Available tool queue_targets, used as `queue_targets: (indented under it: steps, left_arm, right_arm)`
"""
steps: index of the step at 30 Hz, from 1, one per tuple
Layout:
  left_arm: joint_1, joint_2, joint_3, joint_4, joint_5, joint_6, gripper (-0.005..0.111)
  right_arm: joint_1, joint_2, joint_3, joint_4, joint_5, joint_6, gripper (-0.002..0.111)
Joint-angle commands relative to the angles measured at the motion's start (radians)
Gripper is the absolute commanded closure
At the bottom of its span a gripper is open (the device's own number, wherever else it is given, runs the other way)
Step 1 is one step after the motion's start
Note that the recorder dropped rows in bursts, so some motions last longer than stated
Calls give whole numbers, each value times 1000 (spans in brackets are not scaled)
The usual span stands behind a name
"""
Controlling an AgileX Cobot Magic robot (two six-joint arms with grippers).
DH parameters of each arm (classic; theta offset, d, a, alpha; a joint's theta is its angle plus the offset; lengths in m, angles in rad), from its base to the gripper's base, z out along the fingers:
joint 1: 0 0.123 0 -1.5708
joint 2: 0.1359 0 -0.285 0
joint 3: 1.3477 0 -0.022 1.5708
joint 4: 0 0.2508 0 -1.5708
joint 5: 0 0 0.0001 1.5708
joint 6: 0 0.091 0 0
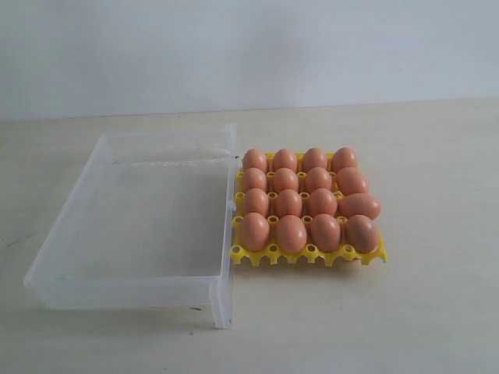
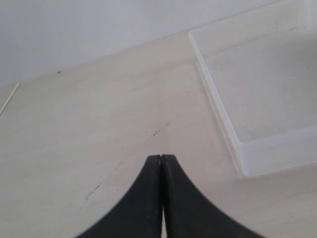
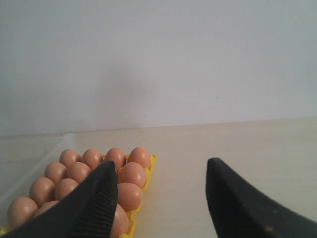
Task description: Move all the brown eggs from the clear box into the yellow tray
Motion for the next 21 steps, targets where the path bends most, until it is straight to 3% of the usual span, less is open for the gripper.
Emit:
queue_targets:
  steps: [1, 21]
  left_arm:
    - [-2, -6, -4, 0, -5, -5, 107]
    - [-2, -6, -4, 0, -5, -5, 107]
  right_arm:
    - [-5, -7, 5, -8, 2, 0, 56]
    - [-67, -7, 5, -8, 2, 0, 56]
